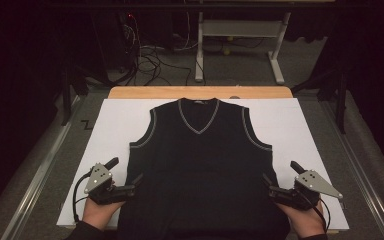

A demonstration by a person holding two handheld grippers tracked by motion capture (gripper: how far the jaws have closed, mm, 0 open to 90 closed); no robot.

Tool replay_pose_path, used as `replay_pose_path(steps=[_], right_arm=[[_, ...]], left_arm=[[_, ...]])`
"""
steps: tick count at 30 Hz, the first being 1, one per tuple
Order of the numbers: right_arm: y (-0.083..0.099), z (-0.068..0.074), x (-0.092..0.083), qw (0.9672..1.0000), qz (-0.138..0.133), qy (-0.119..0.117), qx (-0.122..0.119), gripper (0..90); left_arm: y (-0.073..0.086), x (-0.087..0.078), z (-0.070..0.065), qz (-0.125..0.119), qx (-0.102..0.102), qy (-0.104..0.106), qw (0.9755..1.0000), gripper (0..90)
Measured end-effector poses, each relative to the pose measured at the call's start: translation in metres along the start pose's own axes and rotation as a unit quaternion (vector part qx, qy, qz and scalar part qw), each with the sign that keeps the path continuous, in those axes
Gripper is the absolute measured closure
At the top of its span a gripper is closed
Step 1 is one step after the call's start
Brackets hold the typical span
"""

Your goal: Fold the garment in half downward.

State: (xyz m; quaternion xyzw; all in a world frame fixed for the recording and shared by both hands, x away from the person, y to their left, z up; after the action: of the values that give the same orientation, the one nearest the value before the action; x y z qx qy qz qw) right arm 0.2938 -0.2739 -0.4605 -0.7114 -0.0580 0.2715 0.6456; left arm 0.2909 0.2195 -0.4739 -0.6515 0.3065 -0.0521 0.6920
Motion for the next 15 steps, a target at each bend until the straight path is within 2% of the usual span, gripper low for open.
replay_pose_path(steps=[5,15], right_arm=[[0.001,-0.0017,-0.0006,1.0,-0.001,0.003,-0.002,0.1],[-0.0001,-0.001,0.0007,1.0,-0.003,0.002,-0.005,0.1]], left_arm=[[0.0009,0.0018,-0.0023,0.003,0.003,0.005,1.0,0.0],[-0.0004,-0.0018,0.0014,-0.006,-0.008,0.003,0.9999,0.0]])
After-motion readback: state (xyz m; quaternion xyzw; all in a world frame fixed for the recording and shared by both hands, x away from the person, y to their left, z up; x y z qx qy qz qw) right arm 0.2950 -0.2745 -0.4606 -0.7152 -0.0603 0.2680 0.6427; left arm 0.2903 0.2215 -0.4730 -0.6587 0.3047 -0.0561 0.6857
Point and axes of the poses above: each handheld gripper's, and its own axes: x roughly forward along the jaws, y roughly out of its underside, z roughly to its left, the point moved 3 cm from there along x, roughly forward along the jaws, and after that the axes turned 4 degrees about -y, right-handed, at the moved point
